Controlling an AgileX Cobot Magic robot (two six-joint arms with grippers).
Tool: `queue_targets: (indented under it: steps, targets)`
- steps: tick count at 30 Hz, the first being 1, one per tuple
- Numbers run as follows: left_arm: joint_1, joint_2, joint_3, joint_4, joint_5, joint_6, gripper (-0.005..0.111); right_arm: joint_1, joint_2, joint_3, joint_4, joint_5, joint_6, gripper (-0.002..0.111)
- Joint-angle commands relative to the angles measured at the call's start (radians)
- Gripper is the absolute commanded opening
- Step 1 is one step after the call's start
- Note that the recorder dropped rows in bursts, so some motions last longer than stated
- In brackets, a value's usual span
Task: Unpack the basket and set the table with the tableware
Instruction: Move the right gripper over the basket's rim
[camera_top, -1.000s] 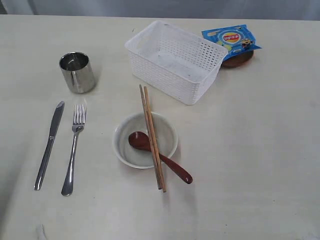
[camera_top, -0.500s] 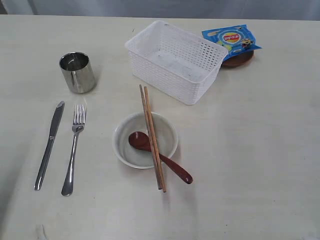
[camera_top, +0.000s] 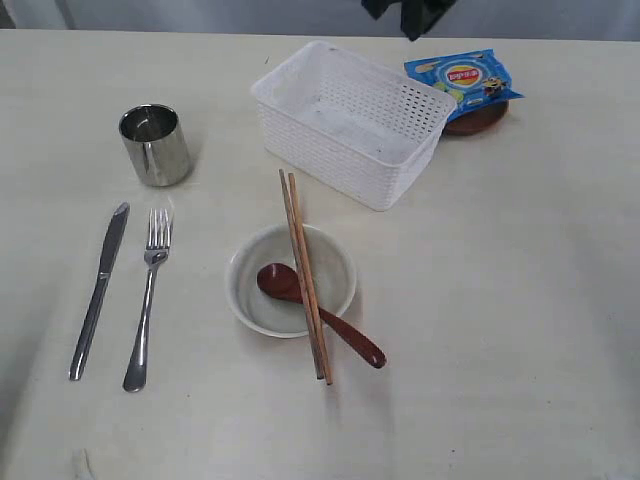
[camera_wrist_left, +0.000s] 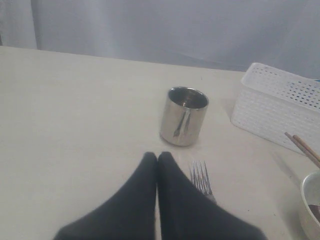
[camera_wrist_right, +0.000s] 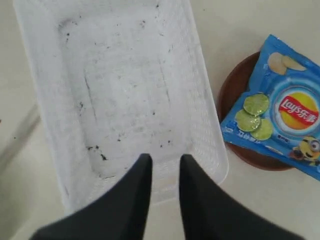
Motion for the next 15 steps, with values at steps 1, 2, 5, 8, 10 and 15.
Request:
queue_targets:
  steps: [1, 2, 5, 8, 10, 15]
  targets:
    - [0.001, -0.004, 0.003, -0.003, -0.011, 0.001, 0.0, -0.003, 0.101, -0.084, -0.014, 0.005, -0.008, 0.047]
    - [0.001, -0.004, 0.003, -0.003, -0.011, 0.001, 0.0, -0.003, 0.121, -0.112, -0.014, 0.005, -0.008, 0.051]
    - [0.001, -0.004, 0.003, -0.003, -0.011, 0.001, 0.0, -0.003, 0.173, -0.194, 0.012, -0.004, -0.005, 0.049]
    - [0.001, -0.004, 0.003, -0.003, -0.011, 0.001, 0.0, -0.003, 0.224, -0.26, 0.041, -0.014, -0.028, 0.041]
    - [0.001, -0.004, 0.003, -0.003, -0.011, 0.001, 0.0, -0.007, 0.26, -0.299, 0.039, -0.014, -0.041, 0.036]
    - [0.001, -0.004, 0.003, -0.003, -0.011, 0.001, 0.0, -0.039, 0.312, -0.333, 0.046, -0.027, -0.045, 0.036]
